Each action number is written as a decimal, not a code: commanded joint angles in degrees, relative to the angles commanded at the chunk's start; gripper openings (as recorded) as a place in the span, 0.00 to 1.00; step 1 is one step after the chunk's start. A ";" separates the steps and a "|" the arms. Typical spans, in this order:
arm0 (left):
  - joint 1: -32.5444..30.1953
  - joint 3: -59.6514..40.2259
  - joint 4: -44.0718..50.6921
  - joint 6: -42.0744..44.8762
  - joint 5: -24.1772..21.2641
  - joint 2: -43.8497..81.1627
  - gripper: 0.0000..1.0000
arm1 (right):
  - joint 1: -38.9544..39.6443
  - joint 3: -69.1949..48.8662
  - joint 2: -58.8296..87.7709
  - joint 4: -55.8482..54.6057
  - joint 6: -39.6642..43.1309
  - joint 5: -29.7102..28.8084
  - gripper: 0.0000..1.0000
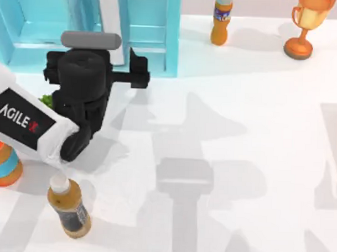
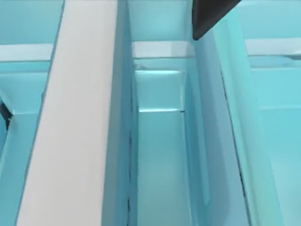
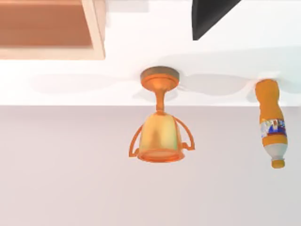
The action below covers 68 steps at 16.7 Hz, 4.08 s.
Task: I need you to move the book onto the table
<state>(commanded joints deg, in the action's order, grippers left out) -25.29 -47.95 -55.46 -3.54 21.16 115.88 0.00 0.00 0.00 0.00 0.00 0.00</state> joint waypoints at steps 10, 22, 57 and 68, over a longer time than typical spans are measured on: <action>2.76 -17.41 6.66 0.68 -3.08 10.20 1.00 | 0.00 0.00 0.00 0.00 0.00 0.00 1.00; 4.35 -25.47 7.90 0.91 -4.67 17.03 0.85 | 0.00 0.00 0.00 0.00 0.00 0.00 1.00; -7.63 -7.28 37.92 -1.26 5.71 -31.29 0.00 | 0.00 0.00 0.00 0.00 0.00 0.00 1.00; -9.92 -3.17 45.75 -2.28 10.10 -41.67 0.00 | 0.00 0.00 0.00 0.00 0.00 0.00 1.00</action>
<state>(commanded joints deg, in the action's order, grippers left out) -35.22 -51.12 -9.71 -5.83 31.26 74.21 0.00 0.00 0.00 0.00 0.00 0.00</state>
